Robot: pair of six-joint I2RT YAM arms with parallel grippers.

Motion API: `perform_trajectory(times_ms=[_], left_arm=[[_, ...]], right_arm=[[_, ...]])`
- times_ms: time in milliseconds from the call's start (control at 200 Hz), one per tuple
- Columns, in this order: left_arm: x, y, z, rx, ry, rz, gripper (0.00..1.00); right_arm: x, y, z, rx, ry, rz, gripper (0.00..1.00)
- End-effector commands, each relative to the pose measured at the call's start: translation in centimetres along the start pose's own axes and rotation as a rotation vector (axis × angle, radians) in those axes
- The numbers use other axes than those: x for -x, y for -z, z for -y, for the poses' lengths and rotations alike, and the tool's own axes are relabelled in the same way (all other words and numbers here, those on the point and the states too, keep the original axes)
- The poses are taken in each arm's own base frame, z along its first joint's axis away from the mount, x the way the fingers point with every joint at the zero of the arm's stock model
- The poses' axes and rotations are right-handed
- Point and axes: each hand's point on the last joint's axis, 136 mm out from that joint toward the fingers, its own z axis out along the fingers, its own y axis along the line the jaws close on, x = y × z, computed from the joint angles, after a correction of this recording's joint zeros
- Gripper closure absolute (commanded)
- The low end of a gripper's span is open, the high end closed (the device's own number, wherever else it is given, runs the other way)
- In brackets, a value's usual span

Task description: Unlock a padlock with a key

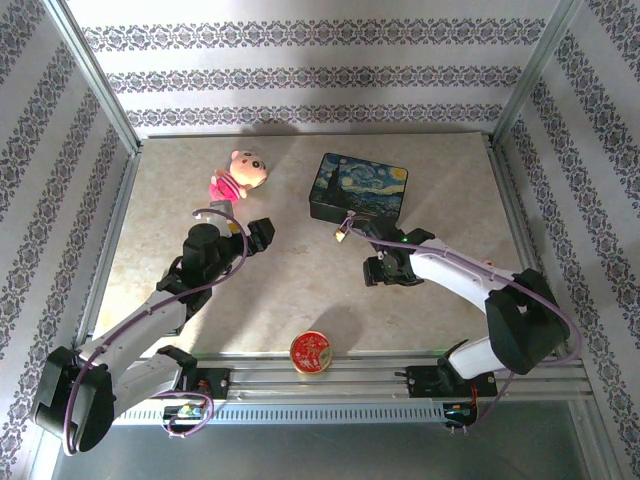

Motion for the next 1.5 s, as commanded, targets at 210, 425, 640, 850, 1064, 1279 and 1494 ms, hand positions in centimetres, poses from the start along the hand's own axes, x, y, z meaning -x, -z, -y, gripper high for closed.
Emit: perform_trajectory(times_ms=[210,425,640,850,1064,1279,1494], left_arm=[[1.1,0.2,1.0,-0.038,-0.022,0.042,0.01],[1.1,0.2,0.7,-0.018,-0.024,0.041,0.01],[0.8,0.2,0.2,-0.002,-0.022,0.037,0.01],[0.6,0.3,-0.1,0.007,-0.018,0.036,0.01],[0.8,0.7,-0.3,0.022,-0.028,0.048,0.01],[1.0,0.8,-0.5,0.032,-0.027,0.055,0.01],[1.0,0.9,-0.4,0.030,-0.023,0.055,0.01]], right_arm=[[1.1,-1.2,0.9,0.016,0.036,-0.051,0.50],[1.7,-2.0,1.0,0.044,0.033,-0.068,0.54],[1.9,-3.1,0.8,0.040,0.036,-0.097,0.56],[1.6,-4.0,0.6,0.042,0.028,-0.130,0.61],[1.0,-4.2,0.6,0.043,0.014,-0.140,0.66],[0.5,-4.3,0.8,0.045,-0.002,-0.138,0.67],[0.3,-4.3,0.7,0.054,-0.008,-0.138,0.70]])
